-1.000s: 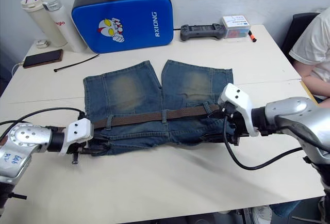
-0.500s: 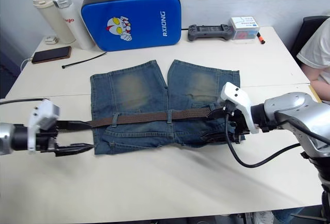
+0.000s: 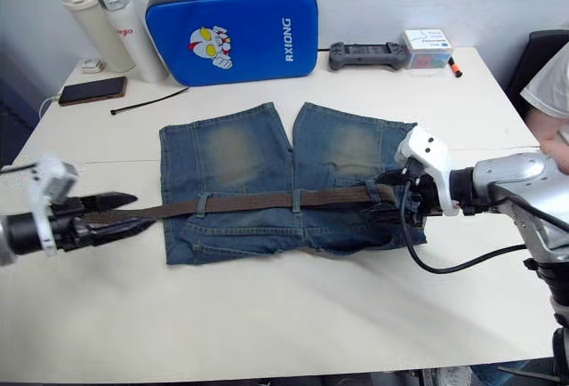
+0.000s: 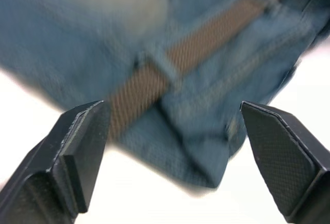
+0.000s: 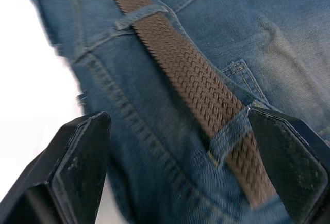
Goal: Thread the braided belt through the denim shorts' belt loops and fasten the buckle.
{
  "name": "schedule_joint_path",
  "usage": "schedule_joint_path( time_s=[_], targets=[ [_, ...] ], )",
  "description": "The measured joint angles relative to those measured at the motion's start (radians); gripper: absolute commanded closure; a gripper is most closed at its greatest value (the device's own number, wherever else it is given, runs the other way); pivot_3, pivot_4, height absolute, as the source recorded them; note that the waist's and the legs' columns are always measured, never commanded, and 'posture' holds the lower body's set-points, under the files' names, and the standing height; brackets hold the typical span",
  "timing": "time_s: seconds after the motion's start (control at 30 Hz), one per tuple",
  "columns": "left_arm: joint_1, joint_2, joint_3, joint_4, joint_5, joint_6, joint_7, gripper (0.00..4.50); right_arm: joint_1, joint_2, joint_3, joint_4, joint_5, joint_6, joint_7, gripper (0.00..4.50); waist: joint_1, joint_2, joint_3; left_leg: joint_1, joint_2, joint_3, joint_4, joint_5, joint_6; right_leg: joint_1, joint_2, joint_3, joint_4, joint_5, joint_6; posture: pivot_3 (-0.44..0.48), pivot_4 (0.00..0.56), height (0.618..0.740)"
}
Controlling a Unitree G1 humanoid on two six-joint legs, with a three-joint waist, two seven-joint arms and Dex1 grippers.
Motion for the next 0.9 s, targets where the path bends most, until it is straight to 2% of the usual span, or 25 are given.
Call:
schedule_joint_path(
  time_s=[0.03,0.1,0.27,0.43,0.57,0.7,0.9],
  targets=[
    [-0.001,-0.007,-0.010,-0.002,0.002,-0.004,0.011,0.10,0.004,0.007,-0.001,-0.001,0.001,0.007,-0.010,0.00,0.011,0.000,0.000,0.000,0.000,0.000,0.000,0.000,0.000,0.000,0.006,0.014,-0.005,0.002,0.003,0.000,0.150,0.740],
    [-0.009,-0.017,-0.016,-0.005,0.006,-0.014,0.031,0.10,0.013,0.006,-0.023,-0.004,0.007,0.024,-0.013,0.00,0.034,0.000,0.000,0.000,0.000,0.001,-0.002,0.001,-0.001,-0.001,0.010,0.026,-0.010,0.003,0.005,0.000,0.150,0.740],
    [-0.057,-0.036,-0.050,0.004,0.005,-0.019,0.050,0.10,0.061,-0.047,-0.092,-0.032,0.044,0.069,0.014,0.00,0.059,0.000,0.000,-0.001,0.002,0.009,-0.004,0.001,-0.003,-0.009,0.011,0.032,-0.009,0.003,0.005,0.000,0.150,0.740],
    [-0.145,-0.036,-0.102,0.050,0.011,-0.024,0.050,0.10,0.092,-0.077,-0.161,-0.055,0.081,0.088,0.043,0.00,0.056,0.000,0.000,0.000,0.005,0.014,-0.005,0.000,-0.004,-0.010,0.015,0.039,-0.008,0.003,0.006,0.000,0.150,0.740],
    [-0.180,-0.035,-0.144,0.079,0.025,-0.048,0.036,0.10,0.095,-0.082,-0.165,-0.056,0.083,0.103,0.044,0.00,0.047,0.000,0.000,0.000,0.008,0.016,-0.005,-0.001,-0.005,-0.012,0.018,0.042,-0.008,0.003,0.006,0.000,0.150,0.740],
    [-0.232,-0.020,-0.226,0.155,0.067,-0.089,-0.009,0.10,0.090,-0.102,-0.159,-0.001,0.068,0.093,0.072,0.00,0.038,0.000,0.000,0.001,0.010,0.022,-0.005,-0.001,-0.006,-0.014,0.021,0.048,-0.007,0.003,0.006,0.000,0.150,0.740],
    [-0.385,-0.007,-0.273,0.283,0.081,-0.044,-0.042,0.10,-0.046,-0.066,-0.101,0.195,0.010,0.084,0.079,0.00,0.037,0.000,0.000,0.002,0.011,0.025,-0.005,-0.001,-0.006,-0.015,0.022,0.052,-0.006,0.004,0.006,0.000,0.150,0.740]
  ],
)
